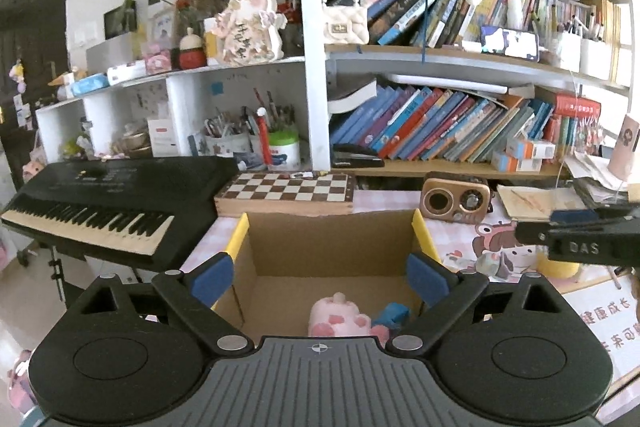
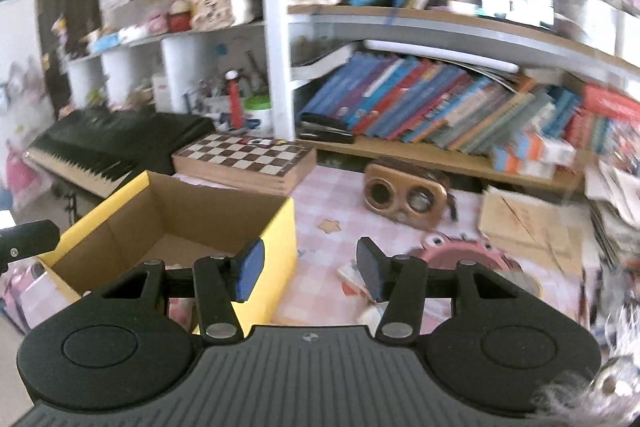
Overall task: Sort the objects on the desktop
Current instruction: 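Open the left tool releasing the plush pig while the right tool releases the blue packet, then withdraw both open tools up out of the yellow box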
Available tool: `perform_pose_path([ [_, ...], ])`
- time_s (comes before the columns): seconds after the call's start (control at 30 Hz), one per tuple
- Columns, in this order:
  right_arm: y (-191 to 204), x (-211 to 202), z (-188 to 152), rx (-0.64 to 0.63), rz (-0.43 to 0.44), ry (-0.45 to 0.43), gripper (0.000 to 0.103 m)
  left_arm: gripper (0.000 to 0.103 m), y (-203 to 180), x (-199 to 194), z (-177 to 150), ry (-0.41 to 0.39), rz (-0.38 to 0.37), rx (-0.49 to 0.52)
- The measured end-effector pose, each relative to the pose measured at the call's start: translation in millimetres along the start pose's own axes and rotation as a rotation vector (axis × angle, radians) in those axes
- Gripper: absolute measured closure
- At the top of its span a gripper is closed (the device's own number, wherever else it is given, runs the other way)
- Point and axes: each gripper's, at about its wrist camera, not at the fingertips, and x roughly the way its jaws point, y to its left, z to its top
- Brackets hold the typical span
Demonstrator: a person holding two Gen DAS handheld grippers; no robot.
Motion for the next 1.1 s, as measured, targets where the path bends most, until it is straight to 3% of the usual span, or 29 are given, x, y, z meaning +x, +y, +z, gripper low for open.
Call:
perform_pose_path([
  [0.27,5,-49,-42,0.07,-0.091,-0.006,0.054,0.007,-2,-37,-27,0.007,-0.007,-0.029],
  [0.7,23,-118,-112,0.104,-0.16,0.037,0.051,0.007,-11,-86,-71,0.046,-0.019,-0.037],
  [0.97,38,-143,-143,0.1,-0.166,0.058,0.05,0.007,-16,-105,-100,0.096,-0.029,-0.06],
  [1.1,45,-154,-157,0.105,-0.139,0.081,0.044,0.007,-22,-111,-114,0.134,-0.049,-0.058],
])
